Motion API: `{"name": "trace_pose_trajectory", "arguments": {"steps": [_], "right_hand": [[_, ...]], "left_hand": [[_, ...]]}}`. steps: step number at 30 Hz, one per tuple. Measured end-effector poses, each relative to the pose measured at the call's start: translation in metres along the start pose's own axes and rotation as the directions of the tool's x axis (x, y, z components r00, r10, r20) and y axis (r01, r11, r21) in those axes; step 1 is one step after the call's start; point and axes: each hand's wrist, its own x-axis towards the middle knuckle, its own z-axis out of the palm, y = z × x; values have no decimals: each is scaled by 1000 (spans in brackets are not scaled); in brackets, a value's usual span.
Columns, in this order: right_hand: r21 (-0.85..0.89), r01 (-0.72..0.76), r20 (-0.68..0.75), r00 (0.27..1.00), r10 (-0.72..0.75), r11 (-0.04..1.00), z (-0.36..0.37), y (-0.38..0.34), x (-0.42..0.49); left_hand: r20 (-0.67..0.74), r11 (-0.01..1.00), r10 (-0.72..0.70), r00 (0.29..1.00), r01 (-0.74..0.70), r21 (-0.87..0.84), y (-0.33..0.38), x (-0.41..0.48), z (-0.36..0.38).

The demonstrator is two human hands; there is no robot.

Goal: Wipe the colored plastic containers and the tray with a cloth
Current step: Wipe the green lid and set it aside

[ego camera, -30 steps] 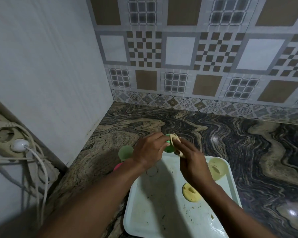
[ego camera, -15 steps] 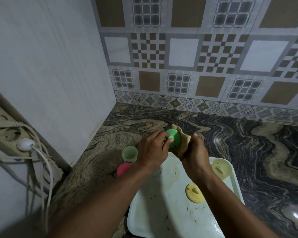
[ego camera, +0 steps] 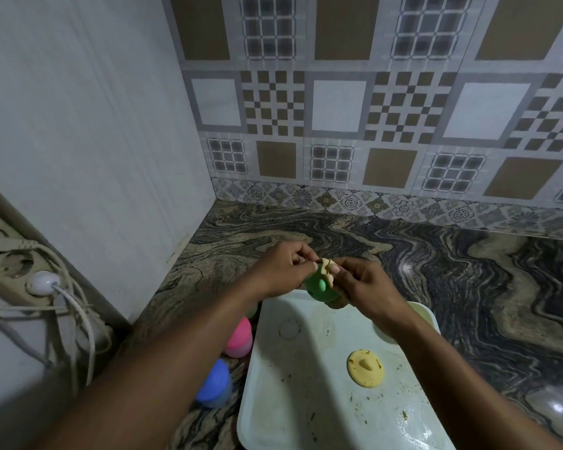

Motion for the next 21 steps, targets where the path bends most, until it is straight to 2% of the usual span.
{"name": "trace_pose_trajectory", "arguments": {"steps": [3,6,8,11,14,17,19,21], "right_hand": [[73,-12,55,998,8,997,-6,-5,-1],[145,-39,95,995,25,989,-12,-6,-3],[148,-37,126,992,18,988,-14,-7,-4],[295,-50,104,994,20,954,-15,-1,-2],[556,-68,54,997,46,828,-14,5,-3],[714,-54,-3,997,81,698,-4,13,-6],[754,-49,-34,993,112,655,3,18,-7],[738,-80,-43,985,164,670,2,19,-9]], "left_hand": [[121,996,-73,990,66,61,10,6,-11],[311,984,-170,935,145,101,15,10,-22],[376,985,-172,910,155,75,15,12,-24],[290,995,-83,954,95,-28,15,13,-18],[86,981,7,996,11,-195,12,14,1],[-50,913,-23,999,1,-409,4,11,20],[-56,877,-72,996,37,-479,-3,8,28],[70,858,-124,990,142,-494,-7,3,25]]}}
